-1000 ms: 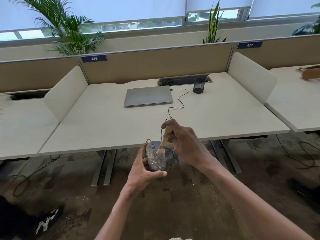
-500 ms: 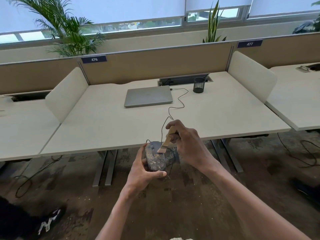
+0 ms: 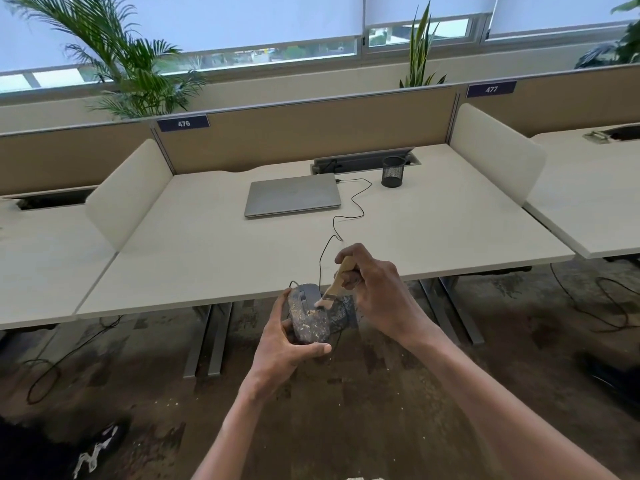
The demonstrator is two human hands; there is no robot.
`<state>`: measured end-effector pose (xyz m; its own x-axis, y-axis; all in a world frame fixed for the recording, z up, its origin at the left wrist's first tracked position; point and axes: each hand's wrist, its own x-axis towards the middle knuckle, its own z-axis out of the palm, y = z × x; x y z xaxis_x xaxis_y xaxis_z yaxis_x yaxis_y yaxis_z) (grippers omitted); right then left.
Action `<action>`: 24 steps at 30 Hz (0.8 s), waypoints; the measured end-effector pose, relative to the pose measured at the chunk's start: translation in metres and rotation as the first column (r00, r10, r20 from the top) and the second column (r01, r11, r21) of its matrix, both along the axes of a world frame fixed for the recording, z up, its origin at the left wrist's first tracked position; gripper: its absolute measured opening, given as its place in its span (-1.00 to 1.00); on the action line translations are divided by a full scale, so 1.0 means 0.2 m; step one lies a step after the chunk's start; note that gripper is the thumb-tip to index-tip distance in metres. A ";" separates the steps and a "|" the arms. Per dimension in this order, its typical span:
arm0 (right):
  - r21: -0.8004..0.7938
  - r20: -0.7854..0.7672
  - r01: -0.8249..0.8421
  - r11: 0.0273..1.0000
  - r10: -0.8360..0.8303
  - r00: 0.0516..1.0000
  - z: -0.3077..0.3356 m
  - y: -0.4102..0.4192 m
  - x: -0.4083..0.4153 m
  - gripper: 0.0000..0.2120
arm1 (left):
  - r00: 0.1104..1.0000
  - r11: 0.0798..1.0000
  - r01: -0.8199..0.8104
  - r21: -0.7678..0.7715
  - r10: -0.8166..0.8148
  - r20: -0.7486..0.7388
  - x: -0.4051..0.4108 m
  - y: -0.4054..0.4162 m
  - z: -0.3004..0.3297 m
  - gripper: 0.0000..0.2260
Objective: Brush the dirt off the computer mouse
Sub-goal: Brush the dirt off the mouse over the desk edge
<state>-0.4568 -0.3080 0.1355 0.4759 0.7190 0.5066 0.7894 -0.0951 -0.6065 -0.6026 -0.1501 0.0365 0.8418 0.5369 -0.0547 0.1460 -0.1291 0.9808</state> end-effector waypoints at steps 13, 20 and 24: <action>0.006 -0.007 0.035 0.999 -0.035 0.999 -0.02 -0.03 0.01 -0.64 | 1.000 1.000 -0.019 -0.009 0.018 -0.016 0.01 0.01 0.01 0.21; 0.026 0.109 -0.046 0.999 0.043 0.993 0.04 0.01 0.02 -0.64 | 1.000 1.000 -0.015 0.010 0.015 -0.019 0.04 0.00 0.02 0.14; -0.059 0.182 -0.096 0.994 0.105 0.978 0.07 0.06 -0.01 -0.56 | 1.000 1.000 0.007 0.016 -0.007 -0.026 0.07 0.00 0.04 0.17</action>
<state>-0.4582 -0.2967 0.1486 0.3016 0.7847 0.5416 0.8942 -0.0356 -0.4463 -0.5890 -0.1506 0.0437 0.8440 0.5321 -0.0677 0.1702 -0.1461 0.9745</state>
